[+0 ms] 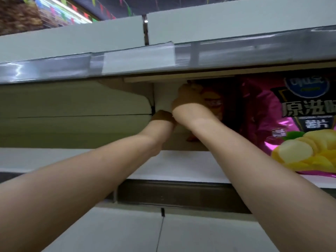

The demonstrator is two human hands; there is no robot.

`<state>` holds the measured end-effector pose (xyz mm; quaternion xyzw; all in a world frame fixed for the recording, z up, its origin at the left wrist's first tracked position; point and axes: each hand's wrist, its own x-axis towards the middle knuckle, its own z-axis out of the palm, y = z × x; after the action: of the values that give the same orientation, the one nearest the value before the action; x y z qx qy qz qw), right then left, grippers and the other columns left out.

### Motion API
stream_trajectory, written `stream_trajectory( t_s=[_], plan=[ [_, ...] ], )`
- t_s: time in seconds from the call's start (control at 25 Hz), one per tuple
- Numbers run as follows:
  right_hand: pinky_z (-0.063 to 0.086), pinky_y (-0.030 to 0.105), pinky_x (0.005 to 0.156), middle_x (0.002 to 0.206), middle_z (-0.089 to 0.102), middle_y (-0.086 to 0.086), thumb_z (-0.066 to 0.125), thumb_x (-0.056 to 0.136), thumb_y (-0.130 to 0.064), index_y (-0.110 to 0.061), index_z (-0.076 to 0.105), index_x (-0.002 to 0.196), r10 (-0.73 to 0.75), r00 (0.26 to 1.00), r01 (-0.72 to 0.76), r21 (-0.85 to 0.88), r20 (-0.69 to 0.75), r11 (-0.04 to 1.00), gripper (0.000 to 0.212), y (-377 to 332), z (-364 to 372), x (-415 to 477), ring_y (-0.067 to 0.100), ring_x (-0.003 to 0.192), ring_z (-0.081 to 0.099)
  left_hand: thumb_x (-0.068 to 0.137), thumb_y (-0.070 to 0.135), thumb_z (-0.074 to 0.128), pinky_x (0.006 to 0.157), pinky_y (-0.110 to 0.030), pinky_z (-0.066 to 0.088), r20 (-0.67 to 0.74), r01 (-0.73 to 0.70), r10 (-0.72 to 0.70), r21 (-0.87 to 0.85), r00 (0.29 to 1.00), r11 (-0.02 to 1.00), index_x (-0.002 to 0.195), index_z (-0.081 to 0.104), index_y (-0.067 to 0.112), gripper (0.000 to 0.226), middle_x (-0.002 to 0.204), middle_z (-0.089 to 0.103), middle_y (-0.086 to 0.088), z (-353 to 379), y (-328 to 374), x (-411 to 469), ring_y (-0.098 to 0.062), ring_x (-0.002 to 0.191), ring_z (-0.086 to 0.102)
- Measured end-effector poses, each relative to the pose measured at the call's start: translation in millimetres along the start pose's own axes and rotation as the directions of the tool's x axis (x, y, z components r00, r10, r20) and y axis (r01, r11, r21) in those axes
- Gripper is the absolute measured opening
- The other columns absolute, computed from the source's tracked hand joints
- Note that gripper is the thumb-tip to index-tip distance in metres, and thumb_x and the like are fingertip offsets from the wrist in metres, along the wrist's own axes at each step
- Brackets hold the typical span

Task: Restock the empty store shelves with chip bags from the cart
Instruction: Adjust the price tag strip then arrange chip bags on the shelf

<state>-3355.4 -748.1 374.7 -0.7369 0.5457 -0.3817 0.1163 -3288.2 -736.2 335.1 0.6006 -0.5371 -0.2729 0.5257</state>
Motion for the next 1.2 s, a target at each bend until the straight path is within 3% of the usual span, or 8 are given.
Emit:
stream_trajectory(
  t_s=[0.16, 0.32, 0.52, 0.6, 0.76, 0.96, 1.12, 1.2],
  plan=[
    [0.043, 0.028, 0.064, 0.089, 0.051, 0.011, 0.041, 0.092, -0.008, -0.008, 0.052, 0.095, -0.037, 0.993, 0.02, 0.152, 0.114, 0.988, 0.012, -36.4, 1.4, -40.8, 0.028, 0.084, 0.052, 0.09, 0.008, 0.055, 0.069, -0.025, 0.044, -0.109, -0.009, -0.005, -0.126, 0.994, 0.992, 0.109, 0.055, 0.005, 0.019, 0.102, 0.061, -0.013, -43.6, -12.6, -27.6, -0.021, 0.089, 0.055],
    [0.049, 0.038, 0.087, 0.11, 0.06, 0.015, 0.044, 0.086, -0.003, 0.0, 0.06, 0.108, -0.174, 0.984, 0.151, 0.326, 0.043, 0.933, 0.027, -87.8, 40.5, -66.6, 0.031, 0.104, 0.055, 0.086, 0.006, 0.056, 0.07, -0.025, 0.038, -0.189, -0.016, -0.015, -0.162, 0.982, 0.987, 0.109, 0.053, 0.007, 0.023, 0.091, 0.057, -0.005, -114.4, -28.8, -56.1, -0.018, 0.089, 0.051],
    [0.04, 0.021, 0.063, 0.097, 0.055, -0.002, 0.046, 0.088, -0.005, -0.015, 0.059, 0.103, -0.325, 0.944, 0.222, 0.618, 0.056, 0.754, 0.023, -198.1, 114.0, -115.1, 0.013, 0.088, 0.052, 0.087, 0.01, 0.057, 0.081, -0.03, 0.042, -0.358, 0.013, -0.061, -0.137, 0.932, 0.99, 0.111, 0.056, 0.008, 0.024, 0.085, 0.056, 0.0, -242.9, -63.9, -114.3, -0.017, 0.089, 0.051],
    [0.041, 0.023, 0.066, 0.09, 0.054, -0.005, 0.048, 0.088, -0.006, -0.017, 0.059, 0.099, -0.408, 0.907, 0.223, 0.699, 0.107, 0.679, 0.019, -244.5, 147.9, -146.5, 0.012, 0.084, 0.052, 0.087, 0.011, 0.057, 0.078, -0.03, 0.041, -0.408, 0.052, -0.108, -0.146, 0.907, 0.988, 0.105, 0.054, 0.011, 0.018, 0.082, 0.058, 0.0, -293.9, -83.4, -143.2, -0.018, 0.089, 0.053],
    [0.045, 0.028, 0.067, 0.079, 0.053, -0.009, 0.05, 0.089, -0.008, -0.018, 0.057, 0.092, -0.517, 0.835, 0.158, 0.821, 0.185, 0.549, 0.014, -332.8, 212.3, -207.6, 0.011, 0.078, 0.053, 0.085, 0.011, 0.057, 0.073, -0.027, 0.041, -0.577, 0.066, -0.144, -0.154, 0.804, 0.986, 0.087, 0.051, 0.016, 0.008, 0.079, 0.056, 0.0, -397.4, -114.5, -202.2, -0.017, 0.08, 0.051],
    [0.045, 0.022, 0.066, 0.087, 0.061, 0.0, 0.051, 0.089, -0.007, -0.017, 0.059, 0.092, -0.601, 0.758, 0.066, 0.886, 0.254, 0.458, 0.013, -419.5, 274.4, -265.6, 0.012, 0.079, 0.056, 0.087, 0.014, 0.057, 0.089, -0.036, 0.046, -0.758, 0.143, -0.197, -0.137, 0.622, 0.98, 0.093, 0.055, 0.017, 0.007, 0.099, 0.06, -0.006, -506.1, -154.1, -260.4, -0.022, 0.098, 0.055],
    [0.047, 0.029, 0.079, 0.086, 0.062, 0.001, 0.052, 0.088, -0.006, -0.015, 0.06, 0.089, -0.675, 0.684, 0.011, 0.921, 0.277, 0.389, 0.012, -461.3, 328.2, -298.3, 0.014, 0.085, 0.057, 0.087, 0.012, 0.058, 0.078, -0.032, 0.045, -0.836, 0.169, -0.247, -0.187, 0.49, 0.968, 0.1, 0.057, 0.014, 0.013, 0.093, 0.057, -0.006, -563.9, -191.2, -294.5, -0.02, 0.09, 0.054],
    [0.047, 0.032, 0.078, 0.083, 0.063, 0.002, 0.051, 0.088, -0.007, -0.016, 0.061, 0.083, -0.699, 0.643, -0.038, 0.924, 0.313, 0.38, 0.015, -476.5, 363.9, -310.4, 0.015, 0.082, 0.057, 0.088, 0.009, 0.057, 0.074, -0.031, 0.044, -0.866, 0.176, -0.271, -0.215, 0.42, 0.961, 0.099, 0.056, 0.011, 0.012, 0.09, 0.057, -0.008, -586.8, -213.4, -310.3, -0.019, 0.084, 0.054]
  ],
)
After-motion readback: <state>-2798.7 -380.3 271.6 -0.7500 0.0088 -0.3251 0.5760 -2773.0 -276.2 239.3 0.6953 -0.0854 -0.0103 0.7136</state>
